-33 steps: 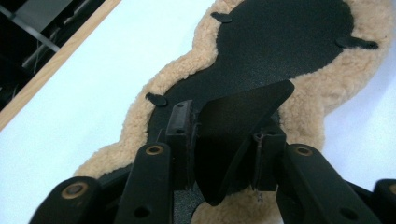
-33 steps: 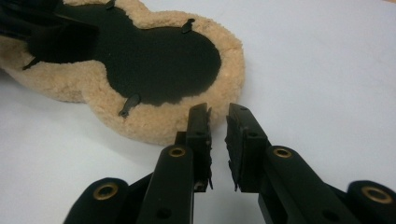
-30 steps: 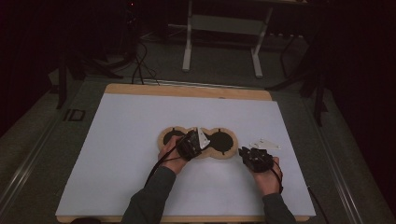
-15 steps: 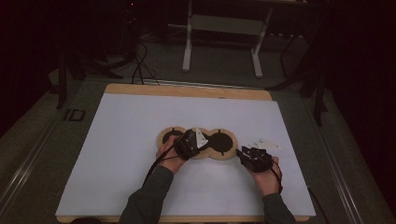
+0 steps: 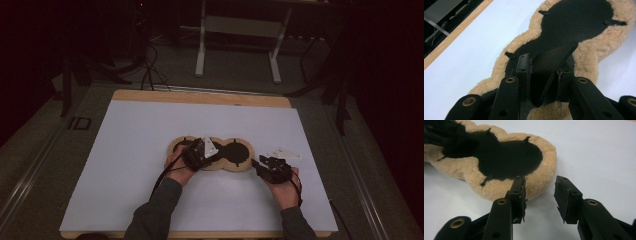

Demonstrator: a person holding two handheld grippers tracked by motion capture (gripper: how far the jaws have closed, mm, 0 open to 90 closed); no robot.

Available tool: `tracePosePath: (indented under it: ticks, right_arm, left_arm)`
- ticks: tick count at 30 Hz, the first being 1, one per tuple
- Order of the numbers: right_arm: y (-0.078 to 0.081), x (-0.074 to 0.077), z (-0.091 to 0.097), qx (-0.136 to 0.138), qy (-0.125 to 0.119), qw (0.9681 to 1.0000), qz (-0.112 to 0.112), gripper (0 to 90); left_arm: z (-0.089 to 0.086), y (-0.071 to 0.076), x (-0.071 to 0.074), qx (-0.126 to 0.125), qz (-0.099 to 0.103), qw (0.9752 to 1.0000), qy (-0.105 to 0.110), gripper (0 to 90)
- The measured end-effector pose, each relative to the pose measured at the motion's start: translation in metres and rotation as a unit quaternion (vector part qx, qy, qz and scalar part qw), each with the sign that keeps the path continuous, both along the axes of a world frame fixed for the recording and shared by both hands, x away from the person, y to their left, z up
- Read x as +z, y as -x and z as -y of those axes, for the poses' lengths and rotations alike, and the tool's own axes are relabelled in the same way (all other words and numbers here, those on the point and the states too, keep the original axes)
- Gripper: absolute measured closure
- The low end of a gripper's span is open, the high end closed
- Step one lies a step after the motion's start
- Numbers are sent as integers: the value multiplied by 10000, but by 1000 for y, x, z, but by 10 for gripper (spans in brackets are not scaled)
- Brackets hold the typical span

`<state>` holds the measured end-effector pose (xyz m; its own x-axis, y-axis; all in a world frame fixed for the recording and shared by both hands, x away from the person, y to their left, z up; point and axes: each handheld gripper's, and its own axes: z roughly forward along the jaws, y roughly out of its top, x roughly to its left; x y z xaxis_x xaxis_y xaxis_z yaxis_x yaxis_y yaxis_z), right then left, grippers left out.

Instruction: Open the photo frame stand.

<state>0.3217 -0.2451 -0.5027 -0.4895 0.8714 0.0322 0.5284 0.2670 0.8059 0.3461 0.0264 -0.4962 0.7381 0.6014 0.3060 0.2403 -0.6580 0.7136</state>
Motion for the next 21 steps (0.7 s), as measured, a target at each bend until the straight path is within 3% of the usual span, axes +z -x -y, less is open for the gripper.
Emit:
tracePosePath:
  ticks: [10, 15, 21]
  right_arm:
    - [-1, 7, -3, -3, -142, 9999, -3, 537]
    - [-2, 10, -3, 36, -243, 9995, -176, 519]
    - [-4, 14, -3, 44, -304, 9993, -210, 512]
  left_arm:
    - [-10, 5, 1, -92, 62, 9997, 211, 714]
    - [-13, 6, 1, -91, 97, 9994, 304, 716]
    - [-14, 6, 0, -109, 106, 9992, 357, 718]
